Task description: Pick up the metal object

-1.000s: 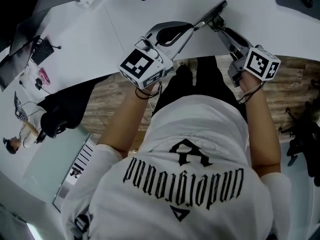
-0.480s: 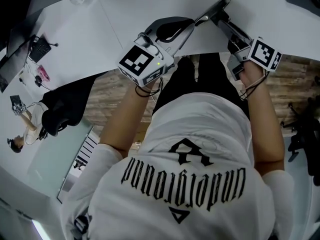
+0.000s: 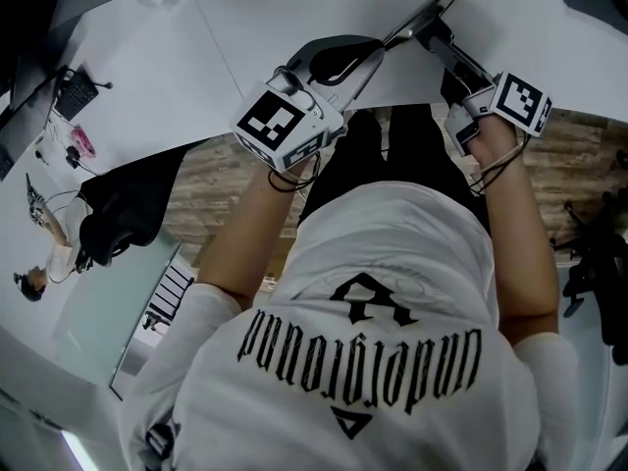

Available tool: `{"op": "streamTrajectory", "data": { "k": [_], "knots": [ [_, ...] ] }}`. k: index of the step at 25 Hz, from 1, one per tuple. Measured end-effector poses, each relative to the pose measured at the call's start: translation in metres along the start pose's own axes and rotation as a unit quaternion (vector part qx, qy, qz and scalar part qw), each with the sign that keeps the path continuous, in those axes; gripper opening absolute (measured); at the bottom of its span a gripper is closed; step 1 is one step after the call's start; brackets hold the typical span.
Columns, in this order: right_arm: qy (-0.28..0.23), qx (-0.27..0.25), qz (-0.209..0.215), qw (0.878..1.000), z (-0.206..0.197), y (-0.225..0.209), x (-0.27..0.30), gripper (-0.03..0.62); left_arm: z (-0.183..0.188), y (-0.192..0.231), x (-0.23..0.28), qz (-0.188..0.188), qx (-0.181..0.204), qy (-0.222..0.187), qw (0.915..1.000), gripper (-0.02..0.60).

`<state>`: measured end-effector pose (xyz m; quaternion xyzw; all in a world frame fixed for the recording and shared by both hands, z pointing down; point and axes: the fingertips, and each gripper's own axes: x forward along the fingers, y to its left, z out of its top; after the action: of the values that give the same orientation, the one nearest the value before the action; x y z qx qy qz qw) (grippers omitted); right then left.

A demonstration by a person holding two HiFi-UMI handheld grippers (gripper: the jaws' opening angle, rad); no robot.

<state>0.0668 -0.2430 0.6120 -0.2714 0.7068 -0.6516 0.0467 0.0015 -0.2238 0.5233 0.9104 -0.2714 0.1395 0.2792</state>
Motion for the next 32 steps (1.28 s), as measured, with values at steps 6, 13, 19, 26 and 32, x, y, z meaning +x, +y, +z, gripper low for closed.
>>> {"op": "streamTrajectory", "data": {
  "k": [6, 13, 19, 26, 32],
  "knots": [
    [-0.001, -0.008, 0.002, 1.000, -0.004, 0.004, -0.007, 0.018, -0.001, -0.008, -0.005, 0.003, 0.002, -0.005, 1.0000, 0.015],
    [-0.020, -0.018, 0.015, 1.000, -0.011, 0.025, -0.010, 0.017, 0.000, -0.011, -0.033, 0.011, 0.010, -0.012, 0.9998, 0.015],
    [-0.046, -0.056, 0.042, 0.996, -0.019, 0.067, -0.020, 0.017, 0.009, -0.025, -0.063, 0.012, 0.031, -0.027, 0.9991, 0.014],
    [-0.092, -0.125, 0.056, 0.986, -0.039, 0.132, -0.047, 0.017, 0.029, -0.056, -0.109, 0.005, 0.073, -0.054, 0.9959, 0.014],
    [-0.125, -0.203, 0.059, 0.969, -0.057, 0.195, -0.060, 0.017, 0.052, -0.068, -0.155, 0.002, 0.110, -0.082, 0.9905, 0.014]
  ]
}}
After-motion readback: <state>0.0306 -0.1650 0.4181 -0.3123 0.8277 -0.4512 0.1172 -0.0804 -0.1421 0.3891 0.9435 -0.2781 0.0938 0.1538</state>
